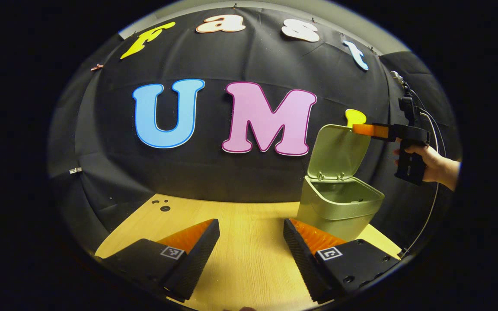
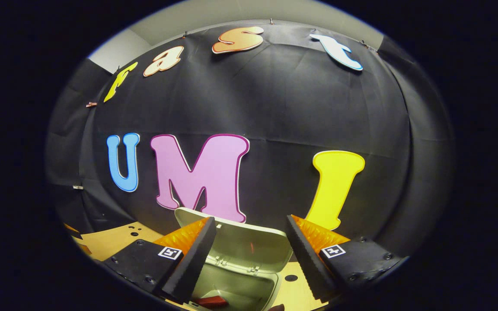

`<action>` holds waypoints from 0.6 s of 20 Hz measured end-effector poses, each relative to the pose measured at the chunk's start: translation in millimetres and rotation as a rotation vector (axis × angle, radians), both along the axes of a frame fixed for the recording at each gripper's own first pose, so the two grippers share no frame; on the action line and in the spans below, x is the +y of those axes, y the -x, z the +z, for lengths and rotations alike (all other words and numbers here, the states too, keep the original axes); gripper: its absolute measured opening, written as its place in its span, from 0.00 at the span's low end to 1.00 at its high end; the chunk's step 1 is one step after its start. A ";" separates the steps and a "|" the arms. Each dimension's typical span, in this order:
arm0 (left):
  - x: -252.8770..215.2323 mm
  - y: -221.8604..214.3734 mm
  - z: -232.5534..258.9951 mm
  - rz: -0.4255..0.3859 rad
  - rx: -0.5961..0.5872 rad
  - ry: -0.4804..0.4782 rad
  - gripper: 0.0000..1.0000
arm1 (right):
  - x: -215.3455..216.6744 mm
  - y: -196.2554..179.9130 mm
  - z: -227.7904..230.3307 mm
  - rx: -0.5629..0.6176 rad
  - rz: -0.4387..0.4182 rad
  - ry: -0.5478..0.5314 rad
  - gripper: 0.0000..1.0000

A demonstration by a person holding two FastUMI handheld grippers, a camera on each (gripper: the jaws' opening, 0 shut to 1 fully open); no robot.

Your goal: Press the lid of the desktop garbage bin to open it, pick up the crumpled paper on the desktop and throw it into the bin, then pick up the pop can on the desktop and drop it into the bin, and finally close the garbage bin lid.

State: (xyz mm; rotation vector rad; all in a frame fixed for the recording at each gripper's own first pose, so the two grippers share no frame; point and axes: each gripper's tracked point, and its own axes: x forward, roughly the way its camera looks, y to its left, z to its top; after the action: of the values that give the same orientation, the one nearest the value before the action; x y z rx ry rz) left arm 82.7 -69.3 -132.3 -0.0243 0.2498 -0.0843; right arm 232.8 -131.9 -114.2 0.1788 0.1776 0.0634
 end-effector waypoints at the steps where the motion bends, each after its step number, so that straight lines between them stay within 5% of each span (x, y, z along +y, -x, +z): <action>1: -0.3 0.5 -0.2 -0.005 -0.002 -0.001 0.95 | 1.1 6.4 -0.7 0.011 0.004 -0.008 1.00; 12: 2.2 14.5 9.2 -0.044 -0.026 -0.017 0.95 | 18.1 56.1 -26.0 0.151 0.018 -0.164 1.00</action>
State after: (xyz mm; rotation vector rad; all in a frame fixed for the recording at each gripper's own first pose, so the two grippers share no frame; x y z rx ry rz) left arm 68.3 -67.1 -123.0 -0.0011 0.2254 -0.1266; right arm 176.7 -113.8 -140.2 0.3459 0.3254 0.0824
